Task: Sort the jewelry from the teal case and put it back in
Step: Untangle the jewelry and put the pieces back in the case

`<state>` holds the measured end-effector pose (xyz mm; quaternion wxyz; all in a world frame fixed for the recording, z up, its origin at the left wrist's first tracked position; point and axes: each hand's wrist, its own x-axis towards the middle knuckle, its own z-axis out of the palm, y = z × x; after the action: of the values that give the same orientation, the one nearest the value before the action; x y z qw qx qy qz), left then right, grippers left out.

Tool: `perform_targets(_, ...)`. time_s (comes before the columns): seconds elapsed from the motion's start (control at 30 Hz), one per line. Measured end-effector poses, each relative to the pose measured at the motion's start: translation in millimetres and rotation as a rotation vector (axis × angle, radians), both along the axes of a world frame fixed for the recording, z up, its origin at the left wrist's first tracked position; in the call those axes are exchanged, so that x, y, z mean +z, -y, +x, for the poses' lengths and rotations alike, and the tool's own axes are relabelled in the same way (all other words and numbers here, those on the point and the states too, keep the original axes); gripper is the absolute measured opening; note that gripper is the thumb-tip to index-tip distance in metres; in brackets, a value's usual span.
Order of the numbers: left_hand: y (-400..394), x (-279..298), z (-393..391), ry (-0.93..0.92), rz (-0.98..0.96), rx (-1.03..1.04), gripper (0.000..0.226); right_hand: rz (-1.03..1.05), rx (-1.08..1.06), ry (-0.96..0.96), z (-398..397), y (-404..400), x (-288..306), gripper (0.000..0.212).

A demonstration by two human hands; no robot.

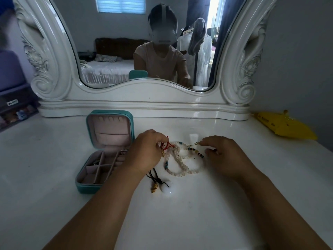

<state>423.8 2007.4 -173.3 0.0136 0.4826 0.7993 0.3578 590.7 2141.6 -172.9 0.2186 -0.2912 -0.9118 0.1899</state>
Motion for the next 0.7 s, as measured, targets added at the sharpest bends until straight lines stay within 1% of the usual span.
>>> perform_targets(0.1,0.4,0.6,-3.0,0.080,0.015,0.038,0.047,0.040,0.130,-0.008,-9.6,17.0,3.7,0.034)
perform_targets(0.17,0.8,0.0,-4.0,0.114,0.008,0.035,0.050,0.021,0.213,0.024,-18.9,27.4,2.8,0.036)
perform_targets(0.2,1.2,-0.3,-4.7,0.118,0.006,0.033,0.051,0.022,0.262,0.045,-23.8,30.9,-0.9,0.033)
perform_targets(0.27,1.8,-0.6,-6.5,0.124,0.013,0.032,0.054,0.031,0.305,0.115,-31.9,36.9,-8.6,0.020)
perform_targets(0.33,2.5,-0.4,-7.7,0.130,0.015,0.031,0.055,0.068,0.321,0.160,-36.2,41.5,-14.5,0.017)
perform_targets(0.43,2.5,0.7,-7.2,0.117,0.003,0.014,0.055,0.091,0.362,0.101,-38.4,50.9,-15.6,0.013)
perform_targets(0.6,1.3,-0.3,-5.6,0.089,-0.017,-0.025,0.047,0.026,0.417,0.063,-35.8,64.7,-8.5,0.014)
perform_targets(0.7,2.4,0.3,-3.3,0.080,-0.006,-0.063,0.037,-0.037,0.367,-0.025,-30.2,68.4,-4.2,0.020)
